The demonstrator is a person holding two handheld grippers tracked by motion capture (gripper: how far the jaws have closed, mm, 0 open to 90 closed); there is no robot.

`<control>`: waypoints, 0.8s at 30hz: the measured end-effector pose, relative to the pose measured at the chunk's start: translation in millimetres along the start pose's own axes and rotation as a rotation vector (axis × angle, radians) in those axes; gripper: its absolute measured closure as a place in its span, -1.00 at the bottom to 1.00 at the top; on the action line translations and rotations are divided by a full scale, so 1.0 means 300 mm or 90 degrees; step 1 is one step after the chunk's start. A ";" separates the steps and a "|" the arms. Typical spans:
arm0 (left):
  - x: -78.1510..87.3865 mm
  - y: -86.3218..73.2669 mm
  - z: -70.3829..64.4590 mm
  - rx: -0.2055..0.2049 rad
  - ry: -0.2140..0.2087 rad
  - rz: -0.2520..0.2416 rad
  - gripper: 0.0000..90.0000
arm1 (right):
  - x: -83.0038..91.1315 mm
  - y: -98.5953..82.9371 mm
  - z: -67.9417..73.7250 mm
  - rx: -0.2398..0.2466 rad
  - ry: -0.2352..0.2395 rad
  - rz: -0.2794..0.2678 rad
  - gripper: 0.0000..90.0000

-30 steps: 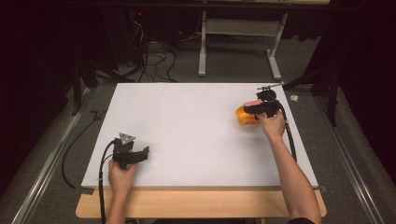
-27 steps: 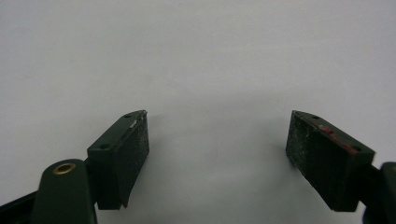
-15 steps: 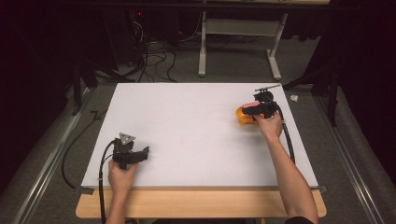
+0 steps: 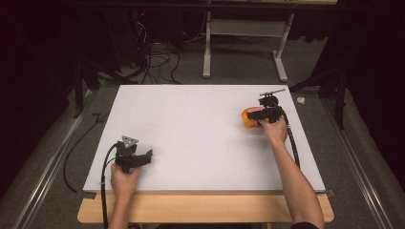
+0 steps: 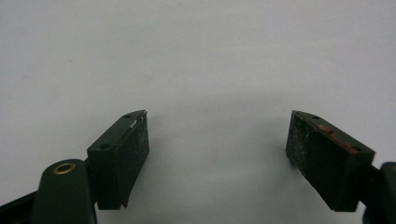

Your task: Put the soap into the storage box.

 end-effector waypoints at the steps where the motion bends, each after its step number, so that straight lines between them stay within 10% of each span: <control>1: 0.000 0.000 0.000 0.000 0.000 0.000 -0.52 | 0.000 -0.002 0.000 -0.002 0.000 0.000 -0.70; 24: 0.000 0.000 0.000 0.001 -0.001 0.001 -0.52 | -0.007 -0.014 -0.007 -0.022 0.000 0.005 -0.70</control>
Point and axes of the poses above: each handheld gripper's, and its own axes: x roughly backward along the jaws, y roughly out of its top, z roughly to its left, the point moved 2 cm from there along -x, roughly forward along the jaws, and after that the axes turned 15 degrees about y, right-handed, at the moved point
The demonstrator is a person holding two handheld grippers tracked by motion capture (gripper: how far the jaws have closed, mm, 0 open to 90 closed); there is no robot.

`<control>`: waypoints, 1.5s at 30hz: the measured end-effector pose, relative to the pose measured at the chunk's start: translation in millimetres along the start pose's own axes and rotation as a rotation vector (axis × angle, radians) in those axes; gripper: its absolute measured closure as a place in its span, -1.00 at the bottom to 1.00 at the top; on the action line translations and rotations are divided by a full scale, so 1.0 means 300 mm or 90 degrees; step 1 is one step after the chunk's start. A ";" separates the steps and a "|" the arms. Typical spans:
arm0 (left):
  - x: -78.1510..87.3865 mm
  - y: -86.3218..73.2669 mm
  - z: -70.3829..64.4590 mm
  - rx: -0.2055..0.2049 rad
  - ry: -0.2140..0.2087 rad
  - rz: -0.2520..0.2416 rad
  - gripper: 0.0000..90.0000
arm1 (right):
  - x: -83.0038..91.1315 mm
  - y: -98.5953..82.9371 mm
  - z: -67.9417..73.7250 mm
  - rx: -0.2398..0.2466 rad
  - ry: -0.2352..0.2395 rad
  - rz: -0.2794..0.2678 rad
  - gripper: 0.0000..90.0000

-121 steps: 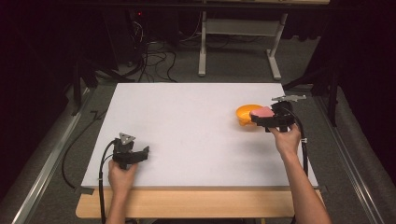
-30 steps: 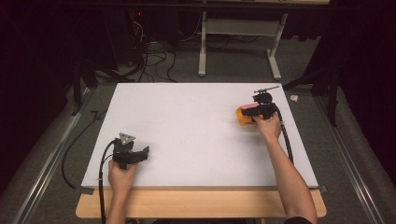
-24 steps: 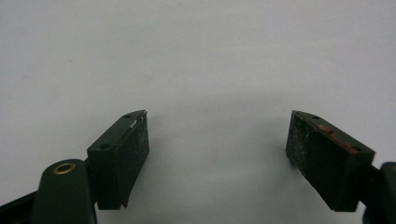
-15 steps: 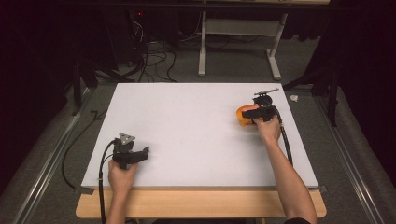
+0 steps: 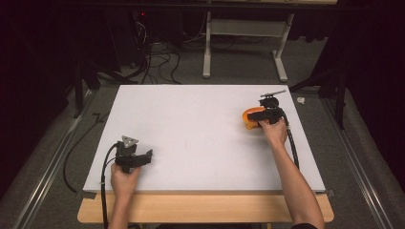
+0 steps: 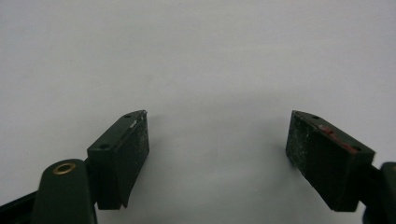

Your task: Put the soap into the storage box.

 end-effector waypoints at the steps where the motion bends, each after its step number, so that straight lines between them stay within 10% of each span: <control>1: 0.000 0.000 0.000 0.000 0.000 0.000 -0.52 | 0.000 0.000 0.000 0.000 0.000 0.000 -0.70; 30: 0.000 0.000 0.000 0.000 0.000 0.000 -0.52 | -0.037 0.007 0.016 -0.068 -0.034 -0.014 -0.74; 45: 0.000 0.000 0.000 0.000 0.001 0.000 -0.52 | 0.071 0.017 0.021 -0.030 -0.008 -0.067 -0.69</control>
Point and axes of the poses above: each handheld gripper's, and its own axes: x roughly backward along the jaws, y roughly out of its top, z roughly to its left, the point moved 2 cm from there along -x, roughly forward along the jaws, and after that the axes turned 15 degrees about y, right-handed, at the moved point
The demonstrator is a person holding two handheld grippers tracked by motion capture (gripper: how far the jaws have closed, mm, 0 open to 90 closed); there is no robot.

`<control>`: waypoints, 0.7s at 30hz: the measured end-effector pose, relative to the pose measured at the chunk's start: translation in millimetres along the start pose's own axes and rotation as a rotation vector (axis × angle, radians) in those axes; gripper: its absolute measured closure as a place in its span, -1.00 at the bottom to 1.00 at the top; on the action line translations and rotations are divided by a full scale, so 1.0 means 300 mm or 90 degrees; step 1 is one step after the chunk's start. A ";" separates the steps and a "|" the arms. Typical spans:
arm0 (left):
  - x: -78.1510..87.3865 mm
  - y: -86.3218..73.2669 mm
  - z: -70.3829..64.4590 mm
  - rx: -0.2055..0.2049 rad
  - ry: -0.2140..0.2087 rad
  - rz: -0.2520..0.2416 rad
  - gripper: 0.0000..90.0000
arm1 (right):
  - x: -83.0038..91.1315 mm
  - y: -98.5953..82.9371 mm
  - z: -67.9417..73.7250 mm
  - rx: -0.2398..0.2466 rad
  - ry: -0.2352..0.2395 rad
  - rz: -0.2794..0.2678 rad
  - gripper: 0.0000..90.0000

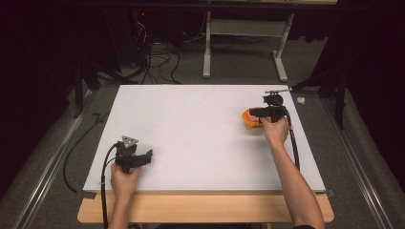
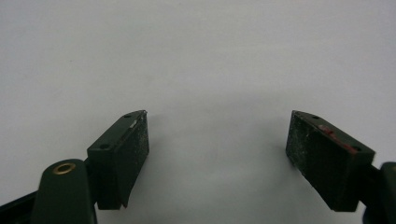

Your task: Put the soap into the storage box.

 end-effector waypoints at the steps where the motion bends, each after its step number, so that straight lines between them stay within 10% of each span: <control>1: 0.000 0.000 0.000 0.000 0.000 0.000 -0.52 | 0.000 0.000 0.000 0.000 0.000 0.000 -0.69; 21: 0.000 0.000 -0.001 0.001 0.000 -0.001 -0.52 | 0.142 -0.030 -0.025 0.048 0.024 -0.048 -0.63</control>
Point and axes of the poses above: each handheld gripper's, and its own axes: x roughly backward along the jaws, y roughly out of its top, z roughly to its left, the point moved 2 cm from there along -x, roughly forward along the jaws, and after that the axes turned 15 degrees about y, right-handed, at the moved point
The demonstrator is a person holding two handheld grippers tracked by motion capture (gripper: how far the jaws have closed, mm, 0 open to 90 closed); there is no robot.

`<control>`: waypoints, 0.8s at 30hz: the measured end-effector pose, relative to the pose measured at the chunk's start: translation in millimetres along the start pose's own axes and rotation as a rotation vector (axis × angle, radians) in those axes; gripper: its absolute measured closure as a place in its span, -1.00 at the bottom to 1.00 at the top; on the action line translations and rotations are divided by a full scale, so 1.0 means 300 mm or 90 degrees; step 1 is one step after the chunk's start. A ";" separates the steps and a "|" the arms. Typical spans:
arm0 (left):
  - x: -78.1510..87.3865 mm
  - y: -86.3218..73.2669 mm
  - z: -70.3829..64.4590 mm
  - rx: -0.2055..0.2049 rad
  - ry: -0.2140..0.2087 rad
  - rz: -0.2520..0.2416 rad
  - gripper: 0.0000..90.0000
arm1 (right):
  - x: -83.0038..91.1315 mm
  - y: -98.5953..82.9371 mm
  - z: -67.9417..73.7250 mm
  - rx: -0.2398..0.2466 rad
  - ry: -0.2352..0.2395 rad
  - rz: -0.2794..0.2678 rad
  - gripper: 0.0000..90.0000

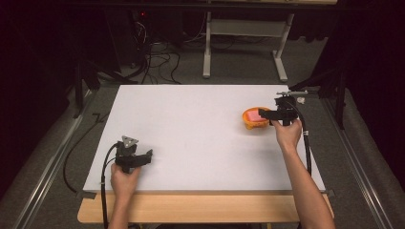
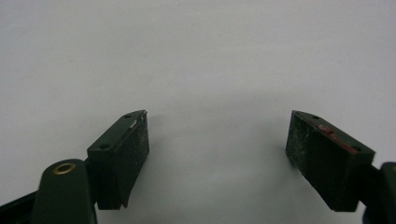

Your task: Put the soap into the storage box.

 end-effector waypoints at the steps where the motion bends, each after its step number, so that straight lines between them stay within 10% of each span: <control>1: 0.000 0.000 0.000 0.000 0.000 0.000 -0.52 | 0.007 0.000 0.002 0.003 -0.001 -0.002 -0.62; 24: 0.000 0.000 0.000 -0.002 0.000 0.001 -0.52 | 0.112 -0.052 -0.003 0.024 0.009 -0.031 -0.56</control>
Point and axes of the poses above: each handheld gripper's, and its own axes: x roughly backward along the jaws, y roughly out of its top, z roughly to its left, the point moved 2 cm from there along -x, roughly forward along the jaws, and after that the axes turned 15 degrees about y, right-handed, at the moved point
